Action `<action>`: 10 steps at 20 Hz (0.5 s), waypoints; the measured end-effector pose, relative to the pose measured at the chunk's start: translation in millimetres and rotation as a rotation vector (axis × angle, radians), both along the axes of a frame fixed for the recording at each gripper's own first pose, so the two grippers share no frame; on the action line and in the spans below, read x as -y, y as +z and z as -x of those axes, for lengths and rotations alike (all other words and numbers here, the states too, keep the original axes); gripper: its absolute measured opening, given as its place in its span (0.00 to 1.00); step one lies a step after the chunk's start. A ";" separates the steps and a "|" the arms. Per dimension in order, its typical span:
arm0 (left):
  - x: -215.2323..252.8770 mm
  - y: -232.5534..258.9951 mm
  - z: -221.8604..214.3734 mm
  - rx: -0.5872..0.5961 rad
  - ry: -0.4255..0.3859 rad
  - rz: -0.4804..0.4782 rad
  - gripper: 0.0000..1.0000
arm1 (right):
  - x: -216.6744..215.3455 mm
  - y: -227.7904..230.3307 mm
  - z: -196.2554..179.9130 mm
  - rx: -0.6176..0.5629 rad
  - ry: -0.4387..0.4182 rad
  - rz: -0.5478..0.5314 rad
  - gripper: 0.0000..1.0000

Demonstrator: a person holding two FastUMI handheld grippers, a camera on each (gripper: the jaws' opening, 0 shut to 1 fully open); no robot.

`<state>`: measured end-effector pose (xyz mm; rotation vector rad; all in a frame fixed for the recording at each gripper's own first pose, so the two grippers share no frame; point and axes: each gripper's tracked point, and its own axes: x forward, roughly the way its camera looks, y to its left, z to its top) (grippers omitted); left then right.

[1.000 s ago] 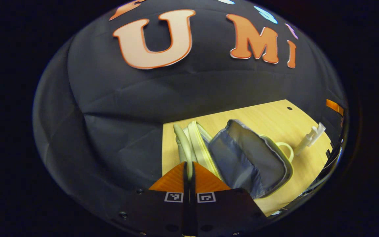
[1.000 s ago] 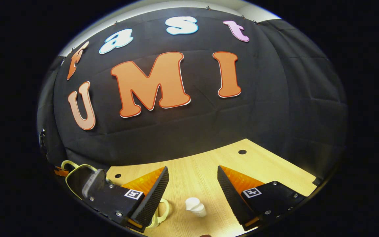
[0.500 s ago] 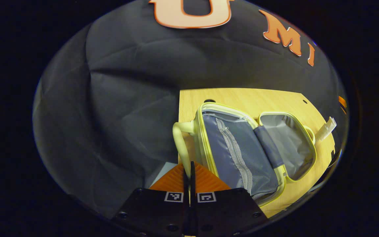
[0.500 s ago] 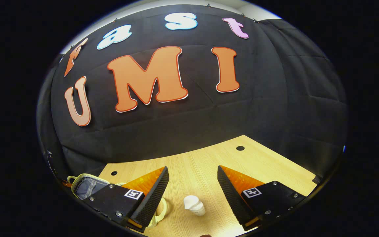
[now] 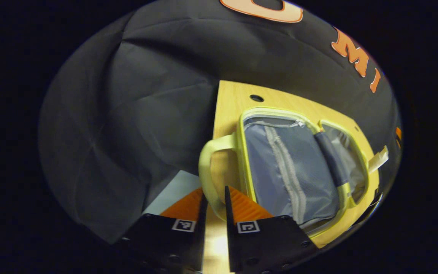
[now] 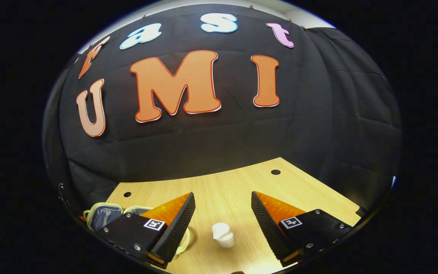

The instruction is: First open the suitcase, pack the skin care products into it, and then close the suitcase.

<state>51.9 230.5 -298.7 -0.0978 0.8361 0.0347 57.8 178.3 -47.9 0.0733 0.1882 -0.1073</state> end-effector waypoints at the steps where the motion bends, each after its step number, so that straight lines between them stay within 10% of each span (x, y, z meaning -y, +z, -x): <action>1: -5.1 3.3 -2.2 0.005 0.011 -0.019 0.32 | 1.1 -0.9 0.3 -0.003 0.000 0.003 0.94; 5: -39.8 25.5 -2.2 0.054 0.104 -0.152 1.00 | 6.2 -0.9 3.7 0.002 0.003 0.022 0.94; 10: -21.4 102.0 -21.3 0.258 0.164 -0.269 1.00 | 21.8 3.1 3.2 0.008 0.009 0.032 0.94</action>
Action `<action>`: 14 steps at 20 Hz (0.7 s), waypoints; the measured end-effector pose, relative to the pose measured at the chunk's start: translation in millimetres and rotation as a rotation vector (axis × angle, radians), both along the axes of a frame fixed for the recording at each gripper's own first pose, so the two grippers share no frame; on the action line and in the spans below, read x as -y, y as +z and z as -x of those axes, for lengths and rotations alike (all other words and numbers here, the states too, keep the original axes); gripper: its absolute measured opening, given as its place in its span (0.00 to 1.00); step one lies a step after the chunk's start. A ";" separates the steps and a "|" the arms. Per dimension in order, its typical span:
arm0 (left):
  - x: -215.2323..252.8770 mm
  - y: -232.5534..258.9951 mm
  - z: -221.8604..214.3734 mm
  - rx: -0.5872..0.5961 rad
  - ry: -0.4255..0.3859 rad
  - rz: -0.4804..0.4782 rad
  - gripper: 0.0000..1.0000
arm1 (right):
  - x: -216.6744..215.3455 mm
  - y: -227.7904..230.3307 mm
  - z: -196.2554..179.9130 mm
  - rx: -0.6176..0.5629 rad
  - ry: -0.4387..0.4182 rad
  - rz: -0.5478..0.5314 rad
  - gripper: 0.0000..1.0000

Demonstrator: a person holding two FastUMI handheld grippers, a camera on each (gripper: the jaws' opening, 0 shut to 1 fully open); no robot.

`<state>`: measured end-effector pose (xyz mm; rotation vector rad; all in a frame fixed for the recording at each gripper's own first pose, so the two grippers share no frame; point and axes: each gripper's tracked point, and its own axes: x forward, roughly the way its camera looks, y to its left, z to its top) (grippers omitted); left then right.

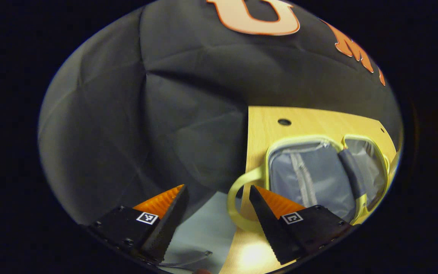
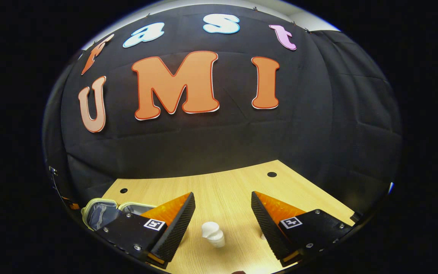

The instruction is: First open the suitcase, pack the skin care products into it, and then close the suitcase.

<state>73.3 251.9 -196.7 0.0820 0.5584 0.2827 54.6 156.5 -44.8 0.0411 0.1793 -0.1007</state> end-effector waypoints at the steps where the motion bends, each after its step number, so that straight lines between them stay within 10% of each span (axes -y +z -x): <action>1: 11.7 26.4 -5.3 0.050 0.003 -0.027 1.00 | 4.2 1.2 -1.5 0.005 0.000 0.002 0.94; 14: 341.9 221.9 1.3 0.454 -0.224 -0.012 1.00 | 99.3 23.7 -19.9 0.057 0.072 0.029 0.94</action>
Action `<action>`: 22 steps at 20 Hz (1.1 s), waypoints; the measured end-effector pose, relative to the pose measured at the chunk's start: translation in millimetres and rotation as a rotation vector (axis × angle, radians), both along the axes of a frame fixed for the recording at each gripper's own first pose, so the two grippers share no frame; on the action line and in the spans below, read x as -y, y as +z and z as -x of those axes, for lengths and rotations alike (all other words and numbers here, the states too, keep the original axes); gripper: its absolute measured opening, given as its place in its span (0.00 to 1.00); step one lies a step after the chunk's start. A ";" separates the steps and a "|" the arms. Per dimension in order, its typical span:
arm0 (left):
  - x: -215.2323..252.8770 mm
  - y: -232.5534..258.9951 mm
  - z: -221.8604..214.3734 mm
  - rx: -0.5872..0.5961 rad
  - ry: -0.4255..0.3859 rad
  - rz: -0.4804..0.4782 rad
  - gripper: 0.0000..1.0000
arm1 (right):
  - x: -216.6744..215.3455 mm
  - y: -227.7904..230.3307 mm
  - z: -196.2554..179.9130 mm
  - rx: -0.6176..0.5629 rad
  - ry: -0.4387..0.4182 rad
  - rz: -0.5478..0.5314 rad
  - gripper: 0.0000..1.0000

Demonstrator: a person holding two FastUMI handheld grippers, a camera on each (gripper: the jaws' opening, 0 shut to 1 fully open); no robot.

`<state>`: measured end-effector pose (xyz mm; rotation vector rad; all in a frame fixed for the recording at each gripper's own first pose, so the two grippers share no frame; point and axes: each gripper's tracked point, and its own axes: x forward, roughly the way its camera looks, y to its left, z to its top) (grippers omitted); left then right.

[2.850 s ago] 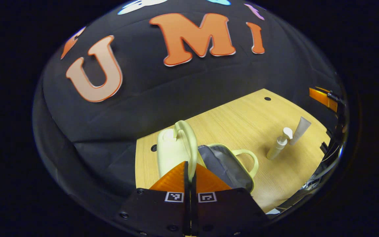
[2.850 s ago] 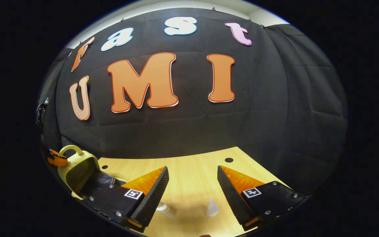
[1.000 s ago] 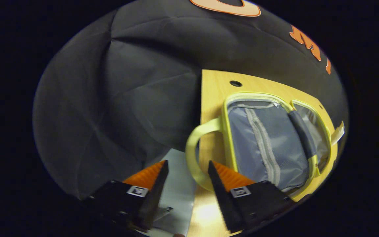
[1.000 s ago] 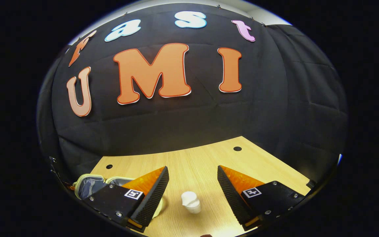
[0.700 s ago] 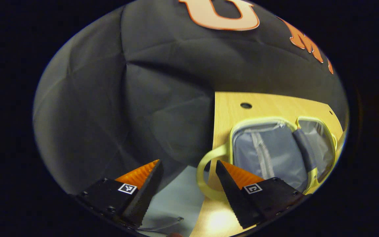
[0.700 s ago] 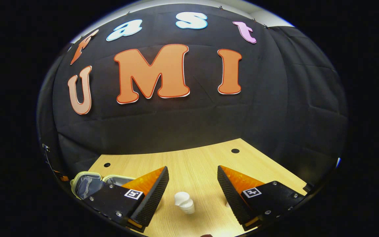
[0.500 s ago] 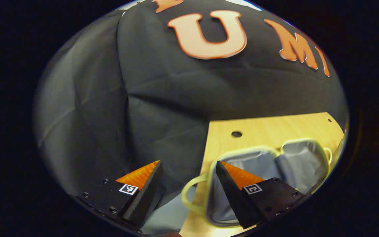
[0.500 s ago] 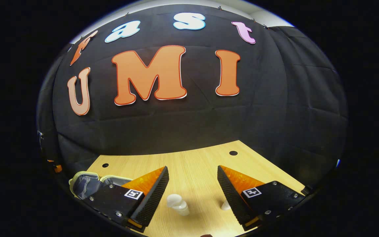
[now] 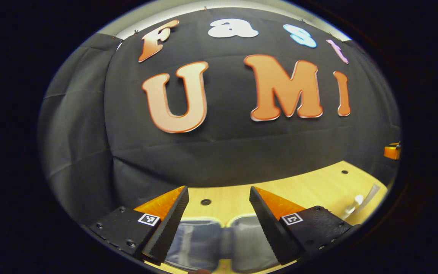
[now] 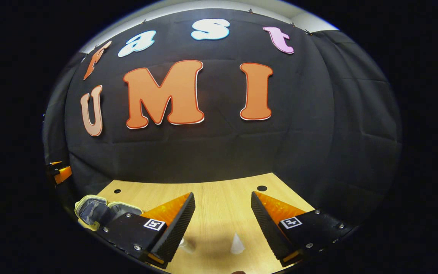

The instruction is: First open the suitcase, pack the skin care products into it, and then close the suitcase.

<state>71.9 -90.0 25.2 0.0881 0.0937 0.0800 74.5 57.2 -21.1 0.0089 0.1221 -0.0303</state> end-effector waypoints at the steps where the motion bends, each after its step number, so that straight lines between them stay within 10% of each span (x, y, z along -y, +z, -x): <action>1: 25.1 1.3 -0.1 0.010 -0.011 0.000 1.00 | 7.0 -2.1 -0.3 -0.004 0.011 0.001 0.94; 22: 311.6 -174.3 65.9 -0.220 -0.325 0.007 1.00 | 71.1 -76.9 -2.5 -0.102 0.126 0.088 0.95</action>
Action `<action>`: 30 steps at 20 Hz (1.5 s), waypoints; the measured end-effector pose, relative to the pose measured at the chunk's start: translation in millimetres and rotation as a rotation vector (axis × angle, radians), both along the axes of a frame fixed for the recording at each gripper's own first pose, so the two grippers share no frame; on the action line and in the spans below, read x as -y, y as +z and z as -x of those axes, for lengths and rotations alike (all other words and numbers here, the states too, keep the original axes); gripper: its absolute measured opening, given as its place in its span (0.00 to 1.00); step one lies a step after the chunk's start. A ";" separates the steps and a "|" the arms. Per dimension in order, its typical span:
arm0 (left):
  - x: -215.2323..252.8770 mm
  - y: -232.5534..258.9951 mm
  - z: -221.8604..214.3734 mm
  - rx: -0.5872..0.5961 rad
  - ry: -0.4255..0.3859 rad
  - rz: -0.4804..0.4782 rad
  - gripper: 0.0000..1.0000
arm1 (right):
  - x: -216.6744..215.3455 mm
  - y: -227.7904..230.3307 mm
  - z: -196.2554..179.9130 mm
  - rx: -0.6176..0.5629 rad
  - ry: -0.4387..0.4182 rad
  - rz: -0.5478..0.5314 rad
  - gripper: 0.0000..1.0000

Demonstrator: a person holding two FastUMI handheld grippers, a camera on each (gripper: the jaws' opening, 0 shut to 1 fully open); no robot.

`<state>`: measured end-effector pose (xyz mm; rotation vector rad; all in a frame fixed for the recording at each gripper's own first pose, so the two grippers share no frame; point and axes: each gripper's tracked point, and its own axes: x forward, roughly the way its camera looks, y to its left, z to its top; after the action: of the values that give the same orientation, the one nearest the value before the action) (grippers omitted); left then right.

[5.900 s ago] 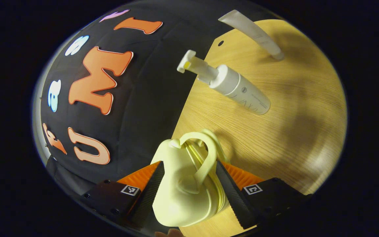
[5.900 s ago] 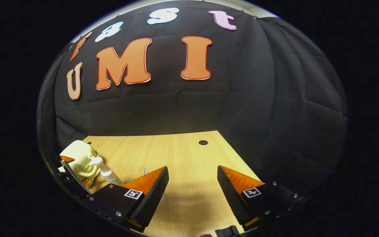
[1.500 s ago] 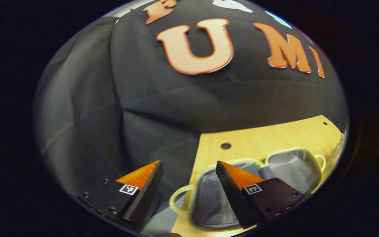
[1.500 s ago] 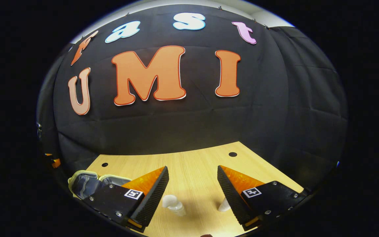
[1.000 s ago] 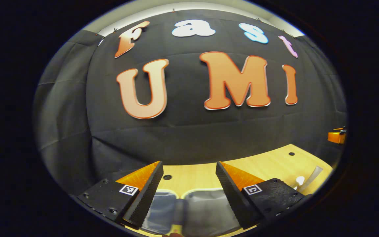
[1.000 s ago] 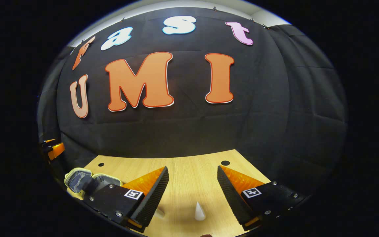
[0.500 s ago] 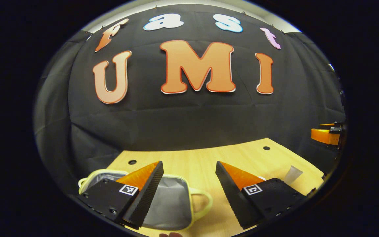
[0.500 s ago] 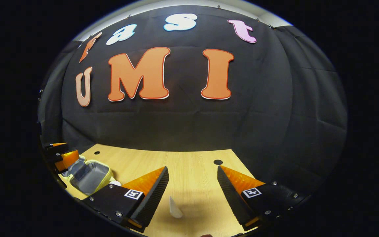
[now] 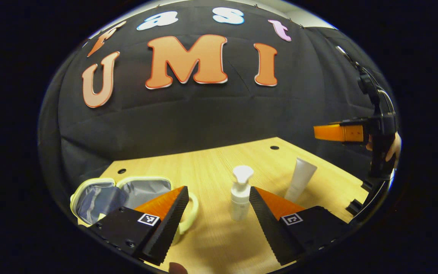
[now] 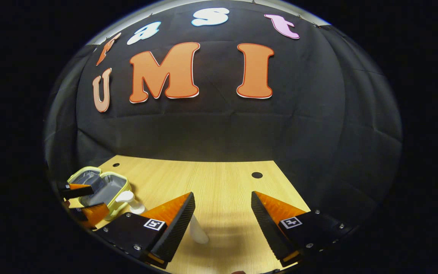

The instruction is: First open the suitcase, pack the skin care products into it, and then close the suitcase.

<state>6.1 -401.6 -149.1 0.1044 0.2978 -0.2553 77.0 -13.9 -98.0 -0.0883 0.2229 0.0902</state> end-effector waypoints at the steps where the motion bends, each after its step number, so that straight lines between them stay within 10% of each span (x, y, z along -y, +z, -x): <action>1: 10.4 -10.6 -3.1 -0.017 -0.009 -0.005 1.00 | 3.7 -5.5 -0.3 -0.009 -0.003 0.002 0.95; 18: 45.8 -127.4 -82.6 -0.161 0.082 0.011 1.00 | 55.1 -44.9 -7.2 -0.091 -0.057 0.027 0.95; 21: 52.5 -125.5 -84.9 -0.161 0.081 0.032 0.61 | 50.3 -49.7 -1.3 -0.101 -0.040 0.028 0.95; 30: 42.2 -60.3 -56.3 -0.210 0.031 0.101 0.59 | -1.5 -53.5 23.9 -0.110 0.089 0.014 0.95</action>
<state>62.4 -443.7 -209.5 -0.0272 0.4943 -0.2507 53.0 -12.4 -151.5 -0.1078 0.3293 0.1825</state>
